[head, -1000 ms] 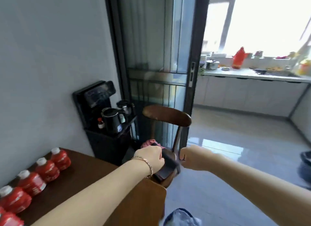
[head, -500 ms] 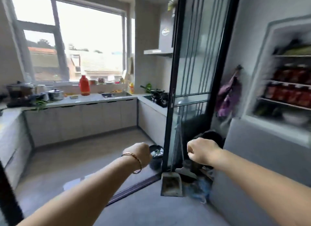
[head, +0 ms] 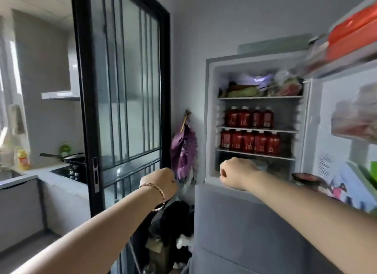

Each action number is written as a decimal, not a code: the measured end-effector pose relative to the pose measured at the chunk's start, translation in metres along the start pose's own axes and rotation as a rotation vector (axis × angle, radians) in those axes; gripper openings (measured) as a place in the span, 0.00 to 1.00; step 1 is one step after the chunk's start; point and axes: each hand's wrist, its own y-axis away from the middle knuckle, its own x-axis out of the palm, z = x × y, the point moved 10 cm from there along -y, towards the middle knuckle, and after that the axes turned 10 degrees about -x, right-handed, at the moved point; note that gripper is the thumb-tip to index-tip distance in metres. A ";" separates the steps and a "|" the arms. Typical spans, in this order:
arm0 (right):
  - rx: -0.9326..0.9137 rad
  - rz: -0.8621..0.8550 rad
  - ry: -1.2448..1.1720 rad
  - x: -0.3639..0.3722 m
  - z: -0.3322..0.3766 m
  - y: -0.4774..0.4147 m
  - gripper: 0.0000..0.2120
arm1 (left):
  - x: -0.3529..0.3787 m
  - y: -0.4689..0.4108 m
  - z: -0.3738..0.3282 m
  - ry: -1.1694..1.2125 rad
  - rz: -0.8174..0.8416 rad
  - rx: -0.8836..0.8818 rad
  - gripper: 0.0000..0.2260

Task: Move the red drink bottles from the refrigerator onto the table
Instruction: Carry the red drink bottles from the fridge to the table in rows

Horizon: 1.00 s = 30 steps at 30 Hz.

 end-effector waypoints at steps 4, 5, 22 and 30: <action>0.143 0.004 -0.026 -0.003 -0.059 -0.060 0.11 | 0.012 -0.097 -0.050 0.103 0.003 0.108 0.10; 0.174 0.018 -0.017 -0.002 -0.074 -0.072 0.12 | 0.016 -0.117 -0.064 0.118 0.004 0.141 0.10; 0.423 -0.238 0.045 0.042 -0.375 -0.268 0.09 | 0.083 -0.392 -0.326 0.329 -0.171 0.445 0.10; 0.431 -0.225 0.032 0.056 -0.491 -0.357 0.11 | 0.104 -0.538 -0.437 0.455 -0.133 0.390 0.30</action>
